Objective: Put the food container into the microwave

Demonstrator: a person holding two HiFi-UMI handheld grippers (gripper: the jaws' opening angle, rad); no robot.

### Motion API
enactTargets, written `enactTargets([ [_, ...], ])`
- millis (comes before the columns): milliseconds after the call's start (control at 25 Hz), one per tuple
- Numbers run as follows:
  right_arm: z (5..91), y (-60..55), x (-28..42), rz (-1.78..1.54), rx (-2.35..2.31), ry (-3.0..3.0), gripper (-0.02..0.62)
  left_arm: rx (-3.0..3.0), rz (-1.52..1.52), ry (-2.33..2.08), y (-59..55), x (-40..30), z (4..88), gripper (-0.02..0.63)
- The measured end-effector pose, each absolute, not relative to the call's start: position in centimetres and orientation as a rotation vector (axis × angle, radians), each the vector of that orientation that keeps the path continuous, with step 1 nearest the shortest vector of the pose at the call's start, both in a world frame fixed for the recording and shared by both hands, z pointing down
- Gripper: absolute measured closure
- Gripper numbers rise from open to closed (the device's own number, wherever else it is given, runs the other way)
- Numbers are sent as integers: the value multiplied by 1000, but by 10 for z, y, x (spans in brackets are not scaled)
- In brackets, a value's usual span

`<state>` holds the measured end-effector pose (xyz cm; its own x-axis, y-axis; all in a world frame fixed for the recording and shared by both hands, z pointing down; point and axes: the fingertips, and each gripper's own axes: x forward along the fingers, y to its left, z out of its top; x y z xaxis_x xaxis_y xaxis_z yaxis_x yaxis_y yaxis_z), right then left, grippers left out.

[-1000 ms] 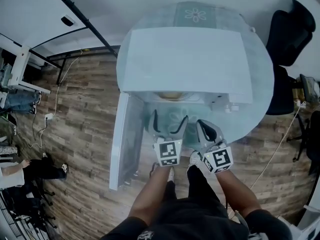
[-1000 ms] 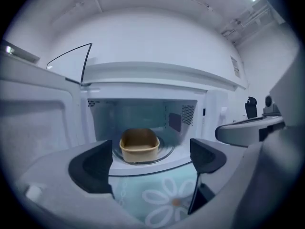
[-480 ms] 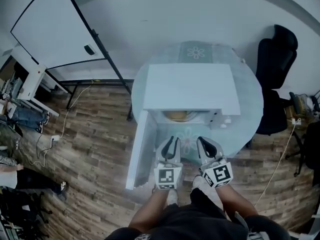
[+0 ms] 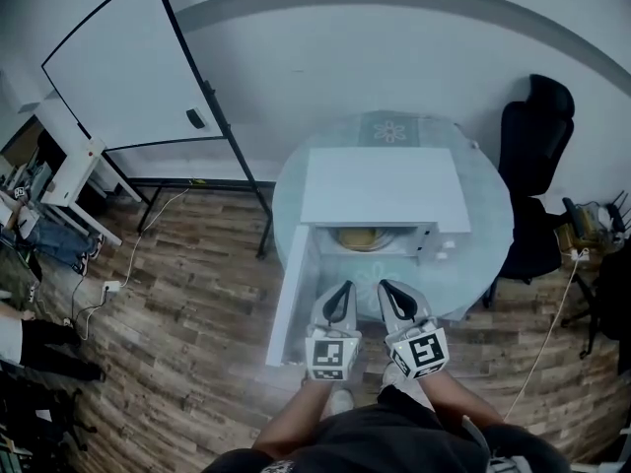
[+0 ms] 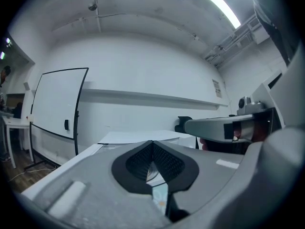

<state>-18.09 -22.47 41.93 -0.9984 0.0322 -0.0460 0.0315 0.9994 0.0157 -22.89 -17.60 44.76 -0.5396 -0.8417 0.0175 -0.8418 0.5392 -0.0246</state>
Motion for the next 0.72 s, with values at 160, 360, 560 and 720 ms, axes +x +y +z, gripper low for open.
enactTargets([
  [160, 413, -212, -172, 25, 25, 3085, 594, 1529, 49, -2742, -163, -220, 444, 601],
  [360, 412, -199, -162, 40, 10, 3080, 594, 1554, 47, -2743, -149, -212, 440, 600],
  [560, 409, -187, -157, 42, -3, 3072, 594, 1564, 28, -2734, -137, -209, 438, 600],
  [720, 405, -181, -156, 44, -7, 3064, 594, 1569, 22, -2733, -130, -207, 436, 600],
])
